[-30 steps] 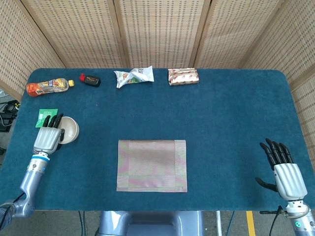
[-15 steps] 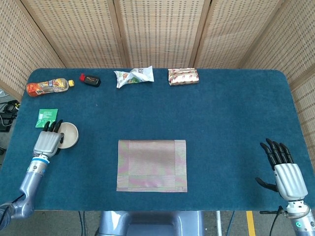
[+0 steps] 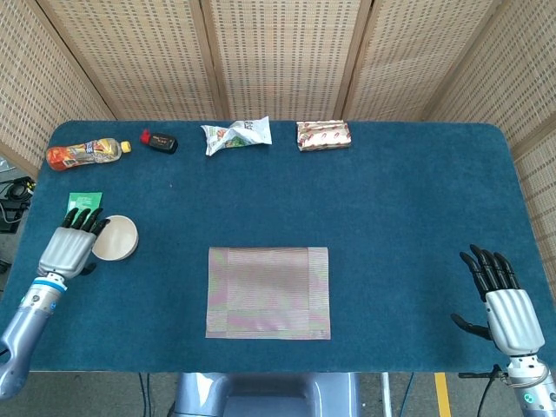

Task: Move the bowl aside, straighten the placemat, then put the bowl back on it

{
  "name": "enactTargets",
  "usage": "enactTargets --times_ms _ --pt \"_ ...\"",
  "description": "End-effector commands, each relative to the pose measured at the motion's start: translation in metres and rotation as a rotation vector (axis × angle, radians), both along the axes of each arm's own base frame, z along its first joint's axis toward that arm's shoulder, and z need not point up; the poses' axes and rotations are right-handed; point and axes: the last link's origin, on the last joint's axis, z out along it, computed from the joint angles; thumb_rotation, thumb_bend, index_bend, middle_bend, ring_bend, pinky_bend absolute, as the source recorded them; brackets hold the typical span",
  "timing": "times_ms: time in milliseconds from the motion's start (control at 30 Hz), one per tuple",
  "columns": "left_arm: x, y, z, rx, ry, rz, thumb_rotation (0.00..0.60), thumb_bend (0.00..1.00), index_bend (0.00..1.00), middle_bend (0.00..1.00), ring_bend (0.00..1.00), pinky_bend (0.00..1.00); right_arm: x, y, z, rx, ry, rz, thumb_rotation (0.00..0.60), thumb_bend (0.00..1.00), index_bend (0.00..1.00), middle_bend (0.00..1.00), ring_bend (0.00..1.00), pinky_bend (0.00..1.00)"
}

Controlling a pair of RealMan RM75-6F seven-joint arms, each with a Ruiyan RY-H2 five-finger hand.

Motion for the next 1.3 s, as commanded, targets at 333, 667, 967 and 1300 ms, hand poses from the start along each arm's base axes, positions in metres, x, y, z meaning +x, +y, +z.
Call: enactTargets --times_ms 333,667,967,1300 --pt "0.057 -0.053 -0.008 -0.003 -0.215 -0.297 0.6 0.24 0.35 0.0 0.0 0.0 0.001 0.002 0.0 -0.005 0.002 0.002 0.6 0.07 0.04 0.0 0.0 0.0" --pt "0.091 -0.089 -0.082 -0.135 -0.262 -0.371 0.6 0.25 0.45 0.0 0.0 0.0 0.0 0.001 0.003 -0.01 -0.011 -0.005 0.6 0.07 0.04 0.0 0.0 0.0" --pt "0.102 -0.108 -0.125 -0.229 -0.23 -0.392 0.6 0.26 0.45 0.0 0.0 0.0 -0.001 0.0 0.006 -0.015 -0.022 -0.005 0.6 0.07 0.04 0.0 0.0 0.0" --pt "0.109 -0.12 -0.152 -0.284 -0.22 -0.391 0.6 0.31 0.46 0.0 0.0 0.0 -0.001 0.0 0.008 -0.015 -0.031 -0.003 0.6 0.07 0.04 0.0 0.0 0.0"
